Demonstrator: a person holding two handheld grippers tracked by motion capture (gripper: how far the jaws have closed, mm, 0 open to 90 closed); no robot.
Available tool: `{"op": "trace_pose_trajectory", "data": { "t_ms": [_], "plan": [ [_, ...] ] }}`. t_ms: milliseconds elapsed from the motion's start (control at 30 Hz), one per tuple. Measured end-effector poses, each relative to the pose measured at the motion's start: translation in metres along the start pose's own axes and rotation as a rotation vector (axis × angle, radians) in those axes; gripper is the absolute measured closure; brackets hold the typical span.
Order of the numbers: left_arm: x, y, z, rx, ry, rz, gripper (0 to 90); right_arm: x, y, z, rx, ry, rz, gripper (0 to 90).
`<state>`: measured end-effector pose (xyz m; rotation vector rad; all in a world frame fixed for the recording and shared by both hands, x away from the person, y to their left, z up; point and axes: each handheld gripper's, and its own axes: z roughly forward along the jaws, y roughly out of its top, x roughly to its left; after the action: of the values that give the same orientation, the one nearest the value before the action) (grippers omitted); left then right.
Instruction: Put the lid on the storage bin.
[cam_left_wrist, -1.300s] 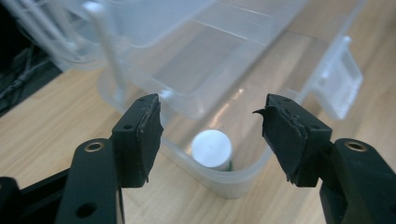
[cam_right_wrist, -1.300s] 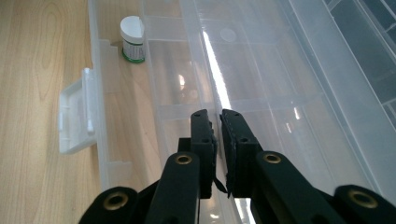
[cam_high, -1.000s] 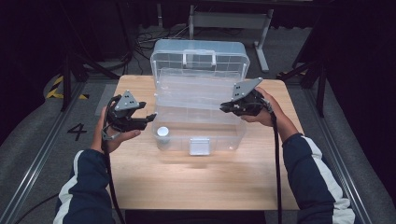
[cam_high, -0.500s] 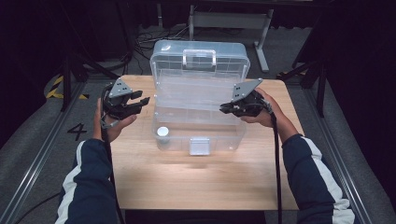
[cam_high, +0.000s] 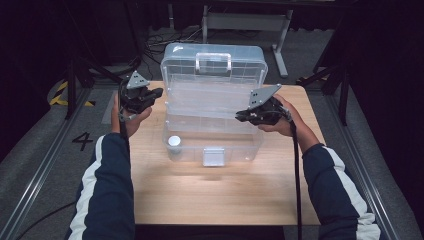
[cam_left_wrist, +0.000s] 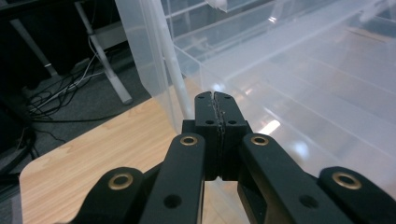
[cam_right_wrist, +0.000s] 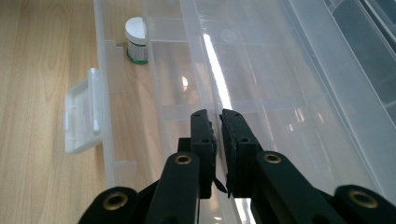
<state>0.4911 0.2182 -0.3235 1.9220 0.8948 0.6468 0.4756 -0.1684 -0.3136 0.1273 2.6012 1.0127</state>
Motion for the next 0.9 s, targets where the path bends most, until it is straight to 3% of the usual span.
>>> {"op": "trace_pose_trajectory", "data": {
  "t_ms": [233,300,533,900],
  "plan": [
    [0.003,0.009,0.014,-0.003,-0.013,-0.007,89.8,0.001,-0.001,-0.001,0.0,-0.002,0.0,84.2],
    [0.002,0.01,0.016,-0.003,0.0,-0.002,89.8,0.002,-0.001,-0.001,0.001,-0.002,0.0,84.2],
    [0.009,0.015,0.018,-0.014,0.005,-0.038,89.9,0.003,-0.002,-0.001,0.002,0.002,-0.003,84.2],
    [0.01,0.023,0.018,-0.019,-0.002,-0.019,89.9,0.006,-0.003,-0.001,0.008,0.007,-0.011,84.1]
  ]
}}
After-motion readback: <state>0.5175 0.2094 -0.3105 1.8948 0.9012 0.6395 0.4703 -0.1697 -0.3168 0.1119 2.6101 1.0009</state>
